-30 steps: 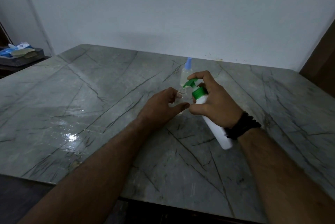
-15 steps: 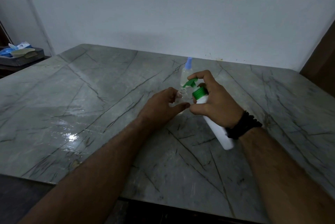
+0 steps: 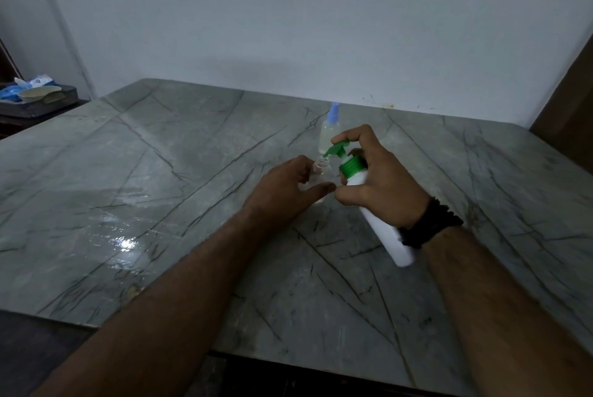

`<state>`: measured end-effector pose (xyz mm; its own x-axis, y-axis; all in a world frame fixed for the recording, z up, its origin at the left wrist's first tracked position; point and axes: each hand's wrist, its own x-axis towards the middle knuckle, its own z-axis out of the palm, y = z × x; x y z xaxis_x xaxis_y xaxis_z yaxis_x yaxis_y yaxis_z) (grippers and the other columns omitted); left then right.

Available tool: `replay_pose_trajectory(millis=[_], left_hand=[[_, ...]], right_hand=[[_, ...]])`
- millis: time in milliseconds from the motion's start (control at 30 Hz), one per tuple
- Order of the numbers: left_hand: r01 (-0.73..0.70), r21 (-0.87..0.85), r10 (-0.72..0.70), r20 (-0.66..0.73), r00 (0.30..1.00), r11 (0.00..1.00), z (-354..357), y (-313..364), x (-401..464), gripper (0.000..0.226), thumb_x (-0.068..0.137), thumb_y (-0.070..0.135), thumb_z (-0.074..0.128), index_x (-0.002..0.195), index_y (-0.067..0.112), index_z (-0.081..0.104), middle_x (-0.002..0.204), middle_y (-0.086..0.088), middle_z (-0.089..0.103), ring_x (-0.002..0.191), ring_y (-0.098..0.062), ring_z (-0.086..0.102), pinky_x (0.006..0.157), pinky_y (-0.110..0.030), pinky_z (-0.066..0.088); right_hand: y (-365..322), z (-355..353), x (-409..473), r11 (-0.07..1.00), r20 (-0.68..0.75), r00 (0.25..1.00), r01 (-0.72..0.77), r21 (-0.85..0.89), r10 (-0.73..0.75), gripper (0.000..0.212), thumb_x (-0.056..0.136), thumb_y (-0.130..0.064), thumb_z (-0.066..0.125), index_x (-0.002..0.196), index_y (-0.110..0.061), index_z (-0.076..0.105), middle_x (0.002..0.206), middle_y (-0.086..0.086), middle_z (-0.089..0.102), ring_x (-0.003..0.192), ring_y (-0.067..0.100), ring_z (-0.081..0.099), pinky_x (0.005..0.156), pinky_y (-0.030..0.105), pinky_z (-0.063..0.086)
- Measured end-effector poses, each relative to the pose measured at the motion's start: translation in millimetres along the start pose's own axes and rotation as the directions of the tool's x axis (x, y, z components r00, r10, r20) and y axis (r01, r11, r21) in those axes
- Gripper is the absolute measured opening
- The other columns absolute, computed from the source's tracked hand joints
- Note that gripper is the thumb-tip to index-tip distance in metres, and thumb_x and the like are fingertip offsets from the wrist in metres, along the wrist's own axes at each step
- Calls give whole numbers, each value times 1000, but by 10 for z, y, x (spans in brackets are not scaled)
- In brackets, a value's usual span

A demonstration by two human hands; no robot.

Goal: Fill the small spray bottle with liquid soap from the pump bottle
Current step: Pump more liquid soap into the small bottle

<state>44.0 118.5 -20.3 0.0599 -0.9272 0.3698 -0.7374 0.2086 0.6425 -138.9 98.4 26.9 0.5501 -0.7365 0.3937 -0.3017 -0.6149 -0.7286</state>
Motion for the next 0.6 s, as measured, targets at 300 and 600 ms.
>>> replay_pose_trajectory(millis=[300, 600], left_hand=[[5, -1, -5, 10, 1000, 1000, -10, 12, -8, 45, 81, 53, 66, 114, 24, 58, 110, 4, 63, 96, -10, 57, 81, -29, 49], [12, 3, -12, 18, 1000, 1000, -10, 15, -10, 44, 81, 53, 66, 113, 23, 58, 109, 4, 62, 94, -9, 57, 79, -26, 47]], right_hand=[[-4, 14, -12, 1000, -17, 1000, 8, -4, -8, 71, 69, -2, 79, 129, -23, 46, 85, -9, 60, 66, 3, 59, 62, 15, 47], [-13, 1, -20, 1000, -13, 1000, 4, -6, -4, 70, 69, -2, 78, 127, -21, 44, 87, -6, 60, 70, 10, 60, 64, 18, 47]])
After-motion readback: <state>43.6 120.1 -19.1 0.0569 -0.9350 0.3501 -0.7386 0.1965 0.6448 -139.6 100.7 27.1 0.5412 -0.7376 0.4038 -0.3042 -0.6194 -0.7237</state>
